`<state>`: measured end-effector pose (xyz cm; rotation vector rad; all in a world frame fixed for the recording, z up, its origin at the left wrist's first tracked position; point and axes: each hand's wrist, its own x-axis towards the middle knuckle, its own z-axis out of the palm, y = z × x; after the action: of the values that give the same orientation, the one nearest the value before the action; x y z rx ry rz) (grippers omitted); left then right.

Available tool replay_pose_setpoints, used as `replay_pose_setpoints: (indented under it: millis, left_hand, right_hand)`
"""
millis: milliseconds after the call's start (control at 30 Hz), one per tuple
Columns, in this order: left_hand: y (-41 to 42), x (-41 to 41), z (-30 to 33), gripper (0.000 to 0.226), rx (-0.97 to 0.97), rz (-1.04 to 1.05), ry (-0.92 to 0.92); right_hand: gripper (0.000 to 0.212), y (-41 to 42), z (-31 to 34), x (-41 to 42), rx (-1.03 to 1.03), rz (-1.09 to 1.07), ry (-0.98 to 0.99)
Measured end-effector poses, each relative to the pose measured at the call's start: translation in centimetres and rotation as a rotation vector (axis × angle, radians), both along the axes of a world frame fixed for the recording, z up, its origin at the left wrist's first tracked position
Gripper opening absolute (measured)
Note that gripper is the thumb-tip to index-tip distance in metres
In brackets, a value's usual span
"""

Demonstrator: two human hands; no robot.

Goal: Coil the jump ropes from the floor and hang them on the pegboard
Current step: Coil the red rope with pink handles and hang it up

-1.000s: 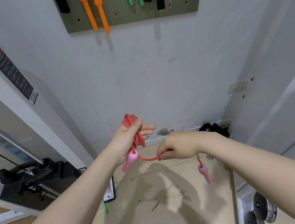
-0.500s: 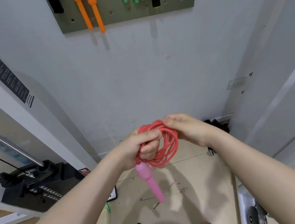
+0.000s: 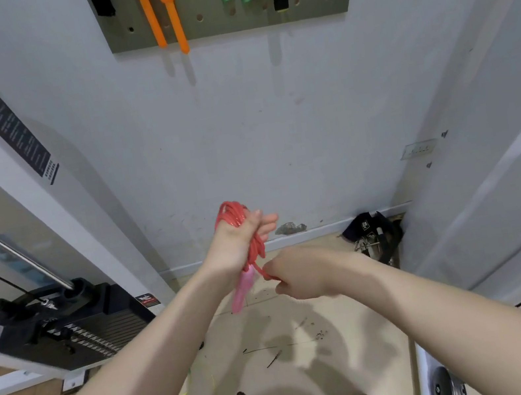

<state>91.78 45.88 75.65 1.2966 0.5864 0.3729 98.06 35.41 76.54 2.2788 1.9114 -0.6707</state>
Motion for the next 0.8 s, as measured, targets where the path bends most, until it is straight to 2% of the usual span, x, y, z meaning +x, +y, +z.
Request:
replay_pose_setpoints:
  millis: [67, 167, 233, 300, 367, 433, 567, 600, 633, 700, 733, 800]
  left_hand:
    - [-0.5, -0.2, -0.3, 0.016, 0.173, -0.054, 0.140]
    - [-0.2, -0.8, 0.3, 0.040, 0.311, -0.176, 0.292]
    - [0.4, -1.0, 1.3, 0.055, 0.251, -0.260, 0.229]
    - [0.7, -1.0, 2.6, 0.062, 0.144, -0.339, 0.198]
    - [0.9, -0.8, 3.7, 0.068, 0.045, -0.422, 0.253]
    - [1.1, -0.6, 4.6, 0.080, -0.038, -0.520, 0.311]
    - [1.8, -0.5, 6.6, 0.092, -0.032, -0.731, 0.357]
    - [1.8, -0.4, 7.1, 0.092, -0.012, -0.768, 0.361]
    - [1.8, -0.2, 7.6, 0.092, -0.005, -0.794, 0.357]
    - [1.9, 0.4, 8.4, 0.089, -0.034, -0.795, 0.329]
    - [2.0, 0.7, 8.9, 0.087, -0.055, -0.784, 0.313]
    - [2.2, 1.1, 9.5, 0.083, -0.063, -0.764, 0.306]
  right_hand:
    - [0.026, 0.3, 1.5, -0.4, 0.076, 0.078, -0.166]
    - [0.020, 0.2, 3.8, 0.5, 0.286, 0.127, -0.372]
    - [0.021, -0.2, 5.0, 1.5, 0.412, 0.101, -0.386]
    - [0.035, -0.3, 5.2, 2.2, 0.558, 0.011, -0.293]
    - [0.053, -0.1, 4.6, 3.2, 0.698, -0.068, -0.251]
    - [0.068, 0.0, 4.5, 3.6, 0.719, -0.150, -0.191]
    - [0.090, 0.2, 5.3, 4.3, 0.668, -0.165, 0.117]
    - [0.086, 0.3, 5.5, 4.5, 0.595, -0.153, 0.185]
    - [0.072, 0.4, 5.8, 4.6, 0.507, -0.155, 0.332]
    - [0.038, 0.4, 6.5, 4.7, 0.352, -0.224, 0.812]
    - [0.035, 0.4, 6.7, 4.8, 0.326, -0.251, 0.980]
    - [0.038, 0.5, 7.1, 5.2, 0.301, -0.266, 1.078]
